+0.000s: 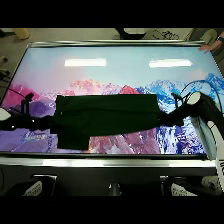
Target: Fold the shirts.
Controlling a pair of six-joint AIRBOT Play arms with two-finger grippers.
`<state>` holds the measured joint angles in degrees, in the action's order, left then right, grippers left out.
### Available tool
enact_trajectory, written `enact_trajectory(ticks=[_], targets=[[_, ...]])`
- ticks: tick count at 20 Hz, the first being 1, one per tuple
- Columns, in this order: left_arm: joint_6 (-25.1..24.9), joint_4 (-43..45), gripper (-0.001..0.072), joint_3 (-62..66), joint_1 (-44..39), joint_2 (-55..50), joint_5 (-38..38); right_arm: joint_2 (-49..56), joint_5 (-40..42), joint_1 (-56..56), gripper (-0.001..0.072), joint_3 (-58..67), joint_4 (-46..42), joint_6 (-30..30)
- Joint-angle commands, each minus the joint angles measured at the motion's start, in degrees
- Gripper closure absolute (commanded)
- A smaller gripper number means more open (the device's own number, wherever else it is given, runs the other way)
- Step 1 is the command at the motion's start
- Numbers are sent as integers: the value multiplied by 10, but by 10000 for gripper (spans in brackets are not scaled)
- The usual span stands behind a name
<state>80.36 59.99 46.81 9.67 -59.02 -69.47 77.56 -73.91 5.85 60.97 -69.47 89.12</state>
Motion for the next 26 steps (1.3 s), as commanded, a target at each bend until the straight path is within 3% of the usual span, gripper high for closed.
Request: enact_trajectory(ticks=[1, 6, 13, 14, 15, 16, 17, 21, 26], targets=[[2, 2, 678, 104, -8, -84, 26, 67, 26, -1, 689, 150, 3, 13], [2, -5, 677, 284, -9, -258, 45, 212, 42, -1, 689, 297, 16, 20], [16, -9, 673, 393, -23, -415, 37, 297, 104, -30, 686, 311, 24, 30], [29, -9, 624, 393, -27, -428, 27, 303, 106, -41, 646, 311, 25, 30], [30, -9, 422, 393, -28, -433, 21, 302, 105, -48, 466, 312, 25, 28], [30, -9, 225, 395, -24, -430, 20, 295, 94, -49, 189, 316, 26, 15], [30, -9, 173, 402, -17, -423, 19, 281, 76, -44, 105, 323, 14, 3], [17, -9, 174, 428, 7, -361, 20, 251, 30, 19, 56, 332, -39, 6], [4, -15, 176, 428, -35, -294, 14, 335, -38, 53, 29, 332, 116, 3]])
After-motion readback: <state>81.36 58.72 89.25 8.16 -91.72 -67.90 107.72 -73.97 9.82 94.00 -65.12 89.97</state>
